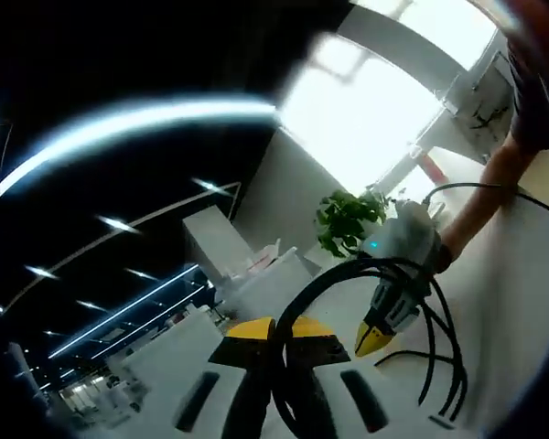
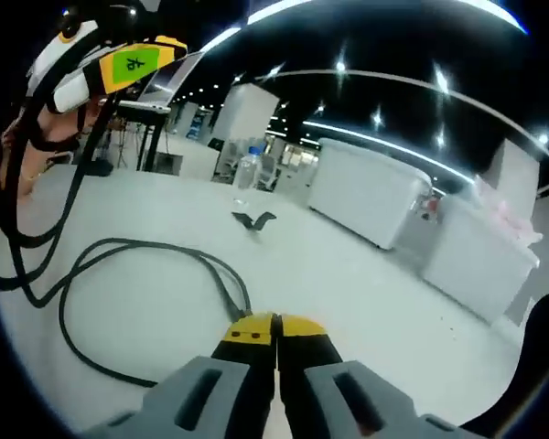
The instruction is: Coil the Type-C to USB data cable on the desktop and secure it with Velcro straps.
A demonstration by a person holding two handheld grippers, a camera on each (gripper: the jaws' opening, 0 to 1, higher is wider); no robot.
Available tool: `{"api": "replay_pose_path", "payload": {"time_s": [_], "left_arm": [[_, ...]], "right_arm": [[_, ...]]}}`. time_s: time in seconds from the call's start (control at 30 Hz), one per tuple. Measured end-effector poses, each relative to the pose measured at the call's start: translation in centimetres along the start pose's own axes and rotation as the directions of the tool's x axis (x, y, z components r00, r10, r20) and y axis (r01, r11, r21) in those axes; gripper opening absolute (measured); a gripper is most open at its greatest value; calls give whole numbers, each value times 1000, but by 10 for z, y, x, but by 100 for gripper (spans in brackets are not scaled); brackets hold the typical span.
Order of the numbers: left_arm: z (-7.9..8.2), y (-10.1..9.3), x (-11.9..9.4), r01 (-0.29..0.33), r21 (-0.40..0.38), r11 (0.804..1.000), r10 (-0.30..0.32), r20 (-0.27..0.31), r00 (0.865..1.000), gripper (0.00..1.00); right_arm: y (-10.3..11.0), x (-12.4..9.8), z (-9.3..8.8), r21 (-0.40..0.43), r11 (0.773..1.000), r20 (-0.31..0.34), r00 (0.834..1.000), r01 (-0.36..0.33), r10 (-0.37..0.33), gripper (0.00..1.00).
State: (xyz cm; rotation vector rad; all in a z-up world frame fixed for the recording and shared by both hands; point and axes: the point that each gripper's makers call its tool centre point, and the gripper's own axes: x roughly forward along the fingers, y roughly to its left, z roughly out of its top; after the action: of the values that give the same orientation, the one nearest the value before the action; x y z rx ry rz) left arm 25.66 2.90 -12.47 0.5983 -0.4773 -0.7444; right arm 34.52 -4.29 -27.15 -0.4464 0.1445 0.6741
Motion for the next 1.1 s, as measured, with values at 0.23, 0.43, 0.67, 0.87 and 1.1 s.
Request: {"api": "replay_pose_path", "payload": {"time_s": [0.23, 0.43, 0.67, 0.87, 1.1], "left_arm": [[5, -8, 0, 7, -4, 1000, -7, 10, 1000, 5], [6, -6, 0, 16, -3, 1000, -16, 22, 1000, 5], [2, -7, 1, 24, -2, 1000, -24, 11, 1000, 5], [4, -8, 0, 26, -2, 1000, -26, 11, 1000, 5], [-4, -3, -1, 13, 6, 1000, -13, -17, 1000, 5]], "right_arm": [[18, 12, -21, 97, 993, -60, 996, -61, 67, 13], [20, 14, -20, 76, 995, -80, 994, -71, 77, 1], [9, 10, -11, -73, 997, -51, 999, -4, 1, 1], [-6, 3, 5, -175, 981, 4, 996, 85, -86, 1], [20, -12, 16, 28, 999, 45, 998, -35, 34, 1]]}}
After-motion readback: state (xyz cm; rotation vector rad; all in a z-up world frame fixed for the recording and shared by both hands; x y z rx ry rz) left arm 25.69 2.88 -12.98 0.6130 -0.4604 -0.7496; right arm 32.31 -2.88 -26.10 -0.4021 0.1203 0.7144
